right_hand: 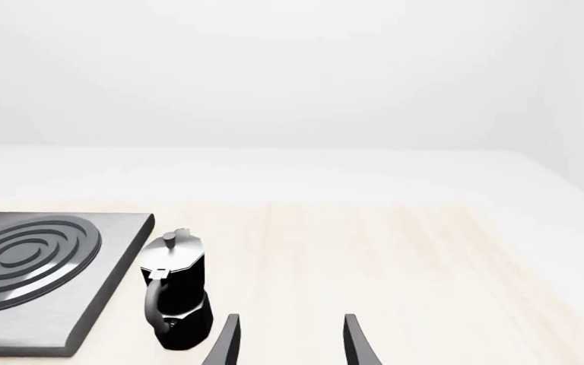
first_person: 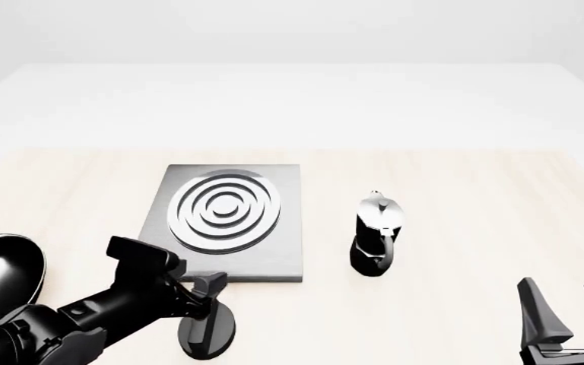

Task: Turn on the stove.

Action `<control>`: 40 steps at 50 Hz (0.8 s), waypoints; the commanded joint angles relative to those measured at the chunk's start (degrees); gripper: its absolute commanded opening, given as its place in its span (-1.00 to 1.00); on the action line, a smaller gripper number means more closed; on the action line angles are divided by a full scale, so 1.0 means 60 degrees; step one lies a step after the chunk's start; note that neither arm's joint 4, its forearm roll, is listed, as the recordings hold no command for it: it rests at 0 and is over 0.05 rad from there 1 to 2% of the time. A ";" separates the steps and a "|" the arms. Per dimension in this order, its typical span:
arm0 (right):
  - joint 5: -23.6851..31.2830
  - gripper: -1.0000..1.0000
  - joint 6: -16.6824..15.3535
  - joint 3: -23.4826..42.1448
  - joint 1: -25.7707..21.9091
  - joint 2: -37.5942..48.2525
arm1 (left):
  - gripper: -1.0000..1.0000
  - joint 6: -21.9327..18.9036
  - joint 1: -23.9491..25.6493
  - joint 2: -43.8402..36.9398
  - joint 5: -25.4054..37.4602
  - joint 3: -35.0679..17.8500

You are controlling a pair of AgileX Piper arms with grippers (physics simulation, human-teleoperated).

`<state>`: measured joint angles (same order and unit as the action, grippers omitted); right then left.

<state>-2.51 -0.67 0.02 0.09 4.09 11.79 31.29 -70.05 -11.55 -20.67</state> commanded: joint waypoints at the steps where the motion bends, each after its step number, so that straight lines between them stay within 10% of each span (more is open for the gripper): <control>1: -0.0123 1.00 0.0043 0.0000 0.0001 0.0161 | 1.00 0.0253 0.0363 -0.0666 -0.0375 0.0050; 40: 0.0062 1.00 0.0192 0.0000 0.0000 -0.0104 | 1.00 0.0276 0.0123 -0.2282 -0.1343 0.0409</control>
<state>-2.34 0.15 0.02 0.06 3.76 13.05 31.96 -81.23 -18.43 -18.30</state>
